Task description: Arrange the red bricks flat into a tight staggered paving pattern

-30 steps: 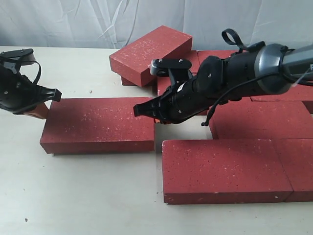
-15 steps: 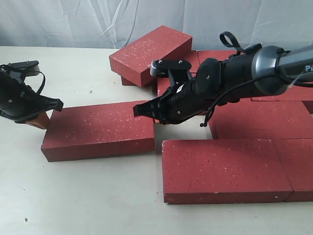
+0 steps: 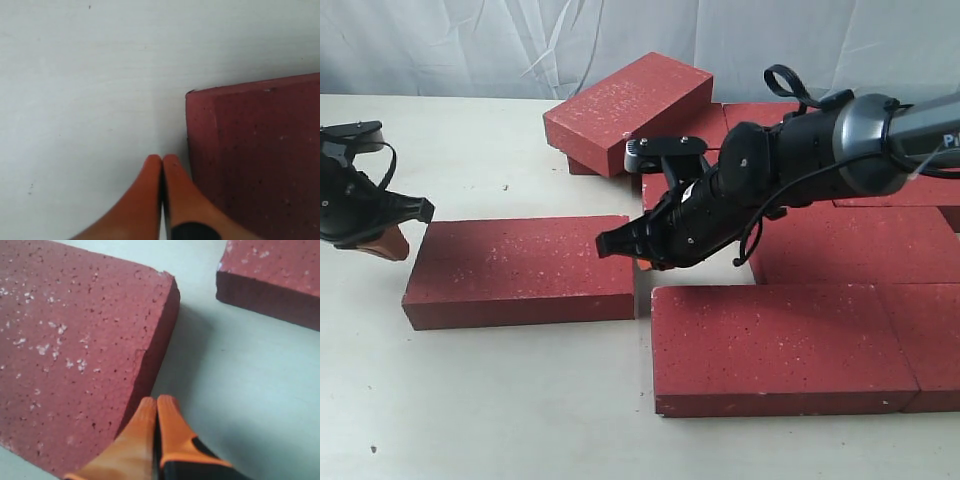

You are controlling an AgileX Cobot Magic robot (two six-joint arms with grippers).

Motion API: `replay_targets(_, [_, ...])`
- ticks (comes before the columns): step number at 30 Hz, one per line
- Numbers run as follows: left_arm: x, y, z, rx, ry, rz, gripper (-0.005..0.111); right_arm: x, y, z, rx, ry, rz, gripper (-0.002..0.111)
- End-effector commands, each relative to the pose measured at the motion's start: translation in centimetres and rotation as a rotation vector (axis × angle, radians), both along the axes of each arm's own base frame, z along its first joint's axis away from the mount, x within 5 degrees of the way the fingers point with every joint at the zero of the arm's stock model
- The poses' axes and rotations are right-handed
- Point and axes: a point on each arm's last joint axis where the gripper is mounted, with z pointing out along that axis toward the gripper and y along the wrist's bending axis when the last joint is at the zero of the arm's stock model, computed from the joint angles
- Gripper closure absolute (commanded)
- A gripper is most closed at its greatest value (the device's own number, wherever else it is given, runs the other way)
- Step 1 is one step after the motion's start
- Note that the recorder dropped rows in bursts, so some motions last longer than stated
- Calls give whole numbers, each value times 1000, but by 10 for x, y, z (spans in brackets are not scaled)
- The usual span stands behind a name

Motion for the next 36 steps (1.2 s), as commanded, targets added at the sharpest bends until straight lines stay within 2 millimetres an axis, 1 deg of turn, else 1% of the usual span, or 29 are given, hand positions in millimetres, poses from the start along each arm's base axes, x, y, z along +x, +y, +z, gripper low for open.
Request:
replay_targets(1, [2,-1,1,-12,-7,14,107,2,-3,11,5,-19,-32,109])
replay_targets(6, [4,-4,2,-49,-30,19,107,12,-21,23,35,-28,-119,109])
replay_targets(10, [6,-7,-3,-84,-30,14,107,19,-32,21,30,-16,-152,109])
replay_targets(18, [10,-16,-19,-186,-15,-10,107,20,-34,18,22,-9,-156,109])
replay_targets(26, [11,-19,-19,-229,-23,0,107,20,-34,18,22,-9,-156,109])
replay_targets(28, [12,-15,-19,-214,-22,1,107,20,-34,18,19,-1,-154,109])
replay_targets(30, [14,-4,-12,-200,-14,43,107,18,-35,20,18,9,-149,109])
replay_targets(31, [14,3,-4,-202,-26,51,107,17,-35,23,17,8,-143,109])
replay_targets(33, [12,12,5,-192,-33,71,107,13,-34,33,22,-7,-126,109])
replay_targets(34, [10,16,6,-169,-18,78,107,10,-31,40,21,-24,-100,109])
replay_targets(36, [9,18,4,-150,5,89,107,-3,-20,50,5,-44,-24,109])
